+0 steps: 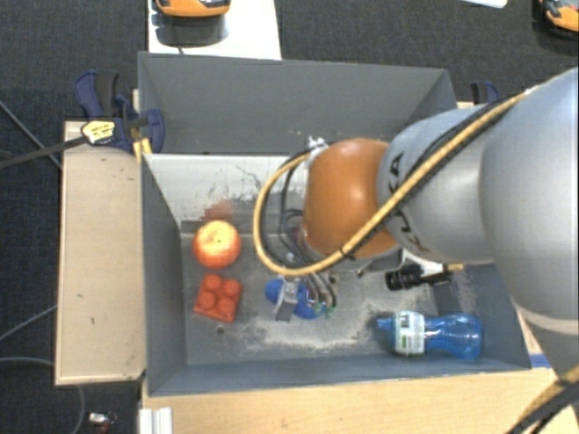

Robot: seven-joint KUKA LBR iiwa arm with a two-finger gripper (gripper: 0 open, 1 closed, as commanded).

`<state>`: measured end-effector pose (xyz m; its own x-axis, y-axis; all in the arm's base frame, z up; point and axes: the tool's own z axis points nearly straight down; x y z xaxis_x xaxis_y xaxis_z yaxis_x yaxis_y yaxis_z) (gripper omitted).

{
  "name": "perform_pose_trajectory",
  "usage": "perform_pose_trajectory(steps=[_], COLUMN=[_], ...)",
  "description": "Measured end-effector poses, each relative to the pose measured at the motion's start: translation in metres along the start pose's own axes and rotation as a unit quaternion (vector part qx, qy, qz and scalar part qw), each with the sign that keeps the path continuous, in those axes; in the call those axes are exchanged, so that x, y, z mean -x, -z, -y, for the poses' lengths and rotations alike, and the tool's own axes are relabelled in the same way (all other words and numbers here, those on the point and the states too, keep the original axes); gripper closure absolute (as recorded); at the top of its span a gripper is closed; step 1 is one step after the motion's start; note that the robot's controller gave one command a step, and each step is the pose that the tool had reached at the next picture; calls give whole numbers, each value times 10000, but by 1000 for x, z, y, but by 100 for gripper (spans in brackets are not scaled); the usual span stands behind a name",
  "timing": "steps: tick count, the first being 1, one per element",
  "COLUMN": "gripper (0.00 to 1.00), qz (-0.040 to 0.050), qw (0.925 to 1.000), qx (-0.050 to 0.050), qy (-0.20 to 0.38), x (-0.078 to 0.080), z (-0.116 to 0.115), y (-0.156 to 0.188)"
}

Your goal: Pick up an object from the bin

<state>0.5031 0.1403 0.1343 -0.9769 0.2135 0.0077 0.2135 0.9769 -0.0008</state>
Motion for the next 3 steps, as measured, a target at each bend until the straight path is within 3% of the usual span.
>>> perform_pose_trajectory(steps=[1,2,3], gripper=[100,100,100], qz=[-27,-24,27], qw=[10000,10000,9999], qx=[-13,-9,11], qy=[-5,-31,-129], x=[0,0,6], z=[16,16,21], y=[60,121,85])
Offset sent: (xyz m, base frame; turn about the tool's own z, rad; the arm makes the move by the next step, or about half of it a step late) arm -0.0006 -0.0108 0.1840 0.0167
